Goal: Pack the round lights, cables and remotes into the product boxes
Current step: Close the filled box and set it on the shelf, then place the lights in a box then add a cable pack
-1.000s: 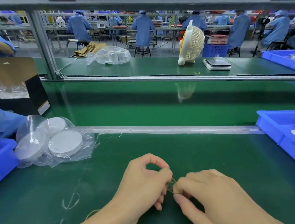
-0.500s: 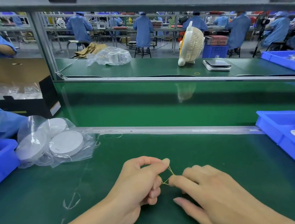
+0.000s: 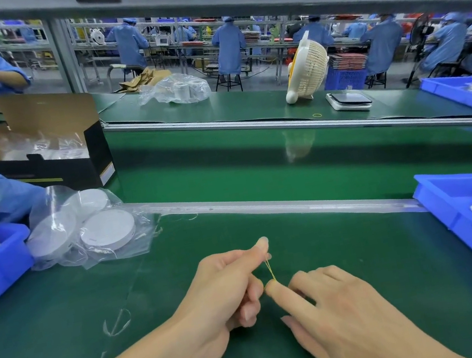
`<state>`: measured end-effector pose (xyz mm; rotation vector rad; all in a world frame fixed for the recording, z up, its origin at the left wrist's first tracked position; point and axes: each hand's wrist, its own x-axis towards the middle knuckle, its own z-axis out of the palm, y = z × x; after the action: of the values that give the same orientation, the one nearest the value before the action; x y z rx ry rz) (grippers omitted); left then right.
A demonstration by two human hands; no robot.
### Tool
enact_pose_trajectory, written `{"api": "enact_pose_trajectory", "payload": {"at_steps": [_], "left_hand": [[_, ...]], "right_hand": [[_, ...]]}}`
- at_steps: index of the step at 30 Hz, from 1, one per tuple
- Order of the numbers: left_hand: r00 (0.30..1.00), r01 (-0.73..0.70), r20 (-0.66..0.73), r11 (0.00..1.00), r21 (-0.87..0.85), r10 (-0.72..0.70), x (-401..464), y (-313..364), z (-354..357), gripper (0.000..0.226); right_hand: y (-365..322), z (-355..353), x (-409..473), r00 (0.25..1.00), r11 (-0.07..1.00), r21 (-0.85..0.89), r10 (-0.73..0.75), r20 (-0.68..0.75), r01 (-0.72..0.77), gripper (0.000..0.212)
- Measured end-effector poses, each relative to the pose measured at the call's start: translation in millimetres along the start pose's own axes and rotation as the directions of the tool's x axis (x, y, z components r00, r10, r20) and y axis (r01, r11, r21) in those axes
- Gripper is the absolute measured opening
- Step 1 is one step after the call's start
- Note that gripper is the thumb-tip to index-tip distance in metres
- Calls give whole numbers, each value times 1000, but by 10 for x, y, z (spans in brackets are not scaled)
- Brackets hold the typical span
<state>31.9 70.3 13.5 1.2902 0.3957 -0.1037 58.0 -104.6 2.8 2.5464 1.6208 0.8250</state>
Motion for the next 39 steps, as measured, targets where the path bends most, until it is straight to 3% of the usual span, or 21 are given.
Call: {"api": "enact_pose_trajectory", "payload": {"at_steps": [7,10,17,27,34,39], "left_hand": [[998,49,36,990,-133,-44,0,25,-16,25],[995,79,73,975,-208,-65,12,69,-30,19],[1000,10,13,1000,-6,-10,0,91,-51,27],[999,-20,-44,995,101,24,21,75,-79,13],[989,-133,-67,990,44,135,33,61,-52,11],[978,-167,-137,984,-61,158,63,30,-61,23]], "right_hand": [[-31,2,5,1000,998,-58,19,17,-18,43],[-73,15,20,990,989,-98,120,71,-113,54],[-90,-33,25,963,968,-79,247,107,-240,57],[-146,-32,43,939,960,-82,279,202,-267,63],[-150,-10,49,935,952,-68,306,177,-299,62],[-160,-7,51,936,950,-59,313,158,-308,60]]}}
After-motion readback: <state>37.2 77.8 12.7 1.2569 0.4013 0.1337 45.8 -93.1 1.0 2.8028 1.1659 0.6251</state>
